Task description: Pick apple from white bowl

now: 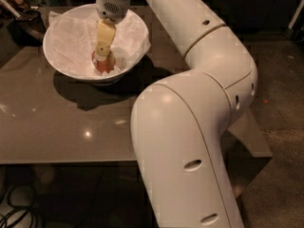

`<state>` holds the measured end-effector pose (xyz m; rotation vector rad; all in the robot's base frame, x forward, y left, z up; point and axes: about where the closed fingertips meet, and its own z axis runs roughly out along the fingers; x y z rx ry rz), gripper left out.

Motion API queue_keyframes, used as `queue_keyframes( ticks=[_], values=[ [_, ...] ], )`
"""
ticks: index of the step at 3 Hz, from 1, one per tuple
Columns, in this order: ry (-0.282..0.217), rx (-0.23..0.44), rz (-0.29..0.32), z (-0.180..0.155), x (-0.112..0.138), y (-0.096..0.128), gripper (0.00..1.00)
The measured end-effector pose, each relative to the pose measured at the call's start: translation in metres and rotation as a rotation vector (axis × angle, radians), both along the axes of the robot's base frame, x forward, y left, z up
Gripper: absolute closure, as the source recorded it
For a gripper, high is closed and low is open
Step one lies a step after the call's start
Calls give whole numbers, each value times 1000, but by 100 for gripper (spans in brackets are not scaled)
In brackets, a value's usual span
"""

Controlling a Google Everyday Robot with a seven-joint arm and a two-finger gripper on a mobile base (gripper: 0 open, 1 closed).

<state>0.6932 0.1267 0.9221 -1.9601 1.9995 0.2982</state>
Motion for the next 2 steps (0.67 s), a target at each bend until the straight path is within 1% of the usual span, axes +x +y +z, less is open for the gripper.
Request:
queue_keyframes(
  ticks=[1, 2],
  values=[
    [35, -23, -23, -16, 0, -2, 12],
    [56, -34, -25, -25, -2, 4, 8]
  ],
)
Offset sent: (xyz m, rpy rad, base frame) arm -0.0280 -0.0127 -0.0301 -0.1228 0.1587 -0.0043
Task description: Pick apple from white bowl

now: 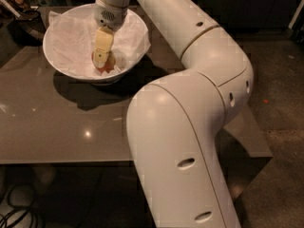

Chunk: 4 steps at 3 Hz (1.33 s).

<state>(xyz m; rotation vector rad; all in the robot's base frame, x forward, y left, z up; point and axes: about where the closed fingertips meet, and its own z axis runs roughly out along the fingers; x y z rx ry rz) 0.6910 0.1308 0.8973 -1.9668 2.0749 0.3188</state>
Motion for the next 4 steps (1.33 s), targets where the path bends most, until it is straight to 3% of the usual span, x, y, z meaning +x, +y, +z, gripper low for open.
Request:
queue_keyframes(
  ticks=[4],
  values=[
    [101, 14, 0, -34, -5, 11, 8]
  ],
)
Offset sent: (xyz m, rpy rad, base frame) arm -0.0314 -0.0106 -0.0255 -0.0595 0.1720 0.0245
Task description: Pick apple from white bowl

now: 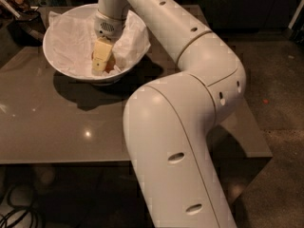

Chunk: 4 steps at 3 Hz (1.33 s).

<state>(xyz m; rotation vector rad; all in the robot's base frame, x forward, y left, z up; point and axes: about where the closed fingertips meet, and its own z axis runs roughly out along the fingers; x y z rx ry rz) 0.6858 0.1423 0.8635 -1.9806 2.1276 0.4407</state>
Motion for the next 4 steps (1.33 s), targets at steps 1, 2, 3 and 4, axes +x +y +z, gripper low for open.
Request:
queue_keyframes(
  ticks=[1, 2, 3, 4],
  values=[
    [24, 2, -2, -11, 0, -1, 7],
    [39, 1, 2, -21, -1, -4, 25],
    [21, 18, -6, -24, 5, 3, 49],
    [16, 23, -9, -22, 7, 6, 72]
  ],
)
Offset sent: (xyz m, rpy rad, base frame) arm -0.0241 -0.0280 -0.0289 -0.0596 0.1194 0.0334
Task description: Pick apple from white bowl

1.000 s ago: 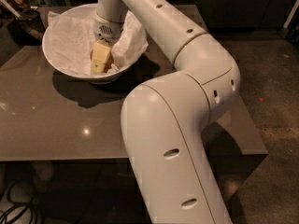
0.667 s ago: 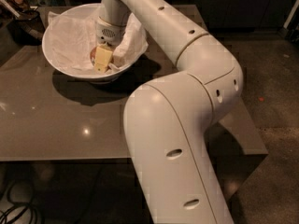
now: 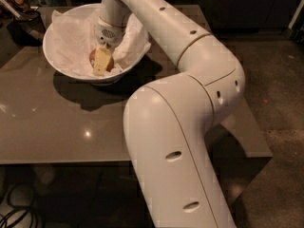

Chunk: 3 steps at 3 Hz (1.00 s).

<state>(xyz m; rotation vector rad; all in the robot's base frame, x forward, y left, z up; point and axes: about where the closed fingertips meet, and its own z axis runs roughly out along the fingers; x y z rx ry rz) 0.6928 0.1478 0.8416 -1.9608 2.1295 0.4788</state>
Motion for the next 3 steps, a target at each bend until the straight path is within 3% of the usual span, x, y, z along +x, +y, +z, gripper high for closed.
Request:
queue_keyframes(
  ticks=[1, 2, 3],
  values=[
    [-14, 12, -5, -1, 4, 4, 95],
    [-16, 13, -6, 1, 4, 4, 100],
    [-90, 54, -10, 28, -5, -12, 100]
  ],
)
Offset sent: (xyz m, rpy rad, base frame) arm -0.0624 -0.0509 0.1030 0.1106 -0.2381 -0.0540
